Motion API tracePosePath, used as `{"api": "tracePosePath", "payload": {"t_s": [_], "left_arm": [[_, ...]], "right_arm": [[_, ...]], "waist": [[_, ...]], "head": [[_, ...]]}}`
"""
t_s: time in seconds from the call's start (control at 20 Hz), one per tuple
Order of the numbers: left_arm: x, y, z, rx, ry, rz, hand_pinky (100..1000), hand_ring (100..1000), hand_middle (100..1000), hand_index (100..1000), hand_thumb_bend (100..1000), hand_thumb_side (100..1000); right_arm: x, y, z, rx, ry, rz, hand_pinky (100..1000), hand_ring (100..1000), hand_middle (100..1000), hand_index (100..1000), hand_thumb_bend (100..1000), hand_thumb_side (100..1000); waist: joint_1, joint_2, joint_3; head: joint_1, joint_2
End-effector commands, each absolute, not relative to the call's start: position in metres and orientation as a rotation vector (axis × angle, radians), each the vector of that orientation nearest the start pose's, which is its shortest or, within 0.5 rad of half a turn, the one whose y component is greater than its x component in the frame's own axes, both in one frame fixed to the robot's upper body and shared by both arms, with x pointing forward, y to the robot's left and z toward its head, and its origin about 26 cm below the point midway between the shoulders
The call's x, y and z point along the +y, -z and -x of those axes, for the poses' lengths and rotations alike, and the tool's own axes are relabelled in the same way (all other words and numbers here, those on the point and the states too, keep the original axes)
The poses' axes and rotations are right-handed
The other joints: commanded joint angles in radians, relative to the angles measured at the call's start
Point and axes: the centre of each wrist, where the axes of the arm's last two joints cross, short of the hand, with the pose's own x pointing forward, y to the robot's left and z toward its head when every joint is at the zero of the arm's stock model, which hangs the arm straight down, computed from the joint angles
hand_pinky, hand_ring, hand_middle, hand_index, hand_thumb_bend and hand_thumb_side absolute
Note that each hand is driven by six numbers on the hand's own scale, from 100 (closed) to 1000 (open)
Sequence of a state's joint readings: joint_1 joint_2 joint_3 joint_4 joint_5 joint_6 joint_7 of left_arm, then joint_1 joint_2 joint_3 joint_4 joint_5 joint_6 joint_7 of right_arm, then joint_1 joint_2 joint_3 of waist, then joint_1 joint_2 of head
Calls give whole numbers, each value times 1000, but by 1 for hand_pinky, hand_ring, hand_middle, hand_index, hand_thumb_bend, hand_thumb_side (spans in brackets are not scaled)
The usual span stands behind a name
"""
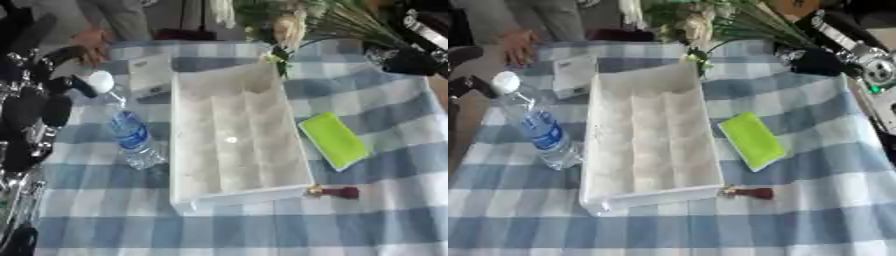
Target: Pick up objects on the table and place them in the box.
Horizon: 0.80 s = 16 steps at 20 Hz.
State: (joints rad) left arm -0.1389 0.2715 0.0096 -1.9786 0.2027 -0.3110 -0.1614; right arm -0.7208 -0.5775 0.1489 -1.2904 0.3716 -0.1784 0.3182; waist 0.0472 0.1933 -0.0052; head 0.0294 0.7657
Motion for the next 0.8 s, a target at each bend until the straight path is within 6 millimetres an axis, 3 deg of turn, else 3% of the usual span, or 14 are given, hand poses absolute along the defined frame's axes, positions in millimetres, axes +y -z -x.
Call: {"api": "tracePosePath", "payload": {"t_s": [0.05,0.3,0.5,0.8], "left_arm": [[272,-155,-282,-2412,383,159,474,821,972,945,554,427],[272,-155,-282,-2412,385,161,474,822,972,945,554,427],[271,-155,-282,-2411,387,167,474,822,972,945,553,426],[270,-155,-282,-2409,390,173,474,823,973,945,551,429]], "right_arm": [[-311,-232,-421,-1879,-1193,605,100,239,329,448,100,528],[-299,-241,-419,-1921,-1236,583,100,245,343,458,100,491],[-284,-248,-420,-1938,-1319,566,100,256,360,472,100,397],[-262,-249,-426,-1927,-1439,536,100,262,367,479,100,362]], "waist": [[-3,-18,-1],[-3,-18,0],[-2,-20,3],[-3,-21,10]], "head": [[2,4],[0,4],[-5,4],[-12,4]]}}
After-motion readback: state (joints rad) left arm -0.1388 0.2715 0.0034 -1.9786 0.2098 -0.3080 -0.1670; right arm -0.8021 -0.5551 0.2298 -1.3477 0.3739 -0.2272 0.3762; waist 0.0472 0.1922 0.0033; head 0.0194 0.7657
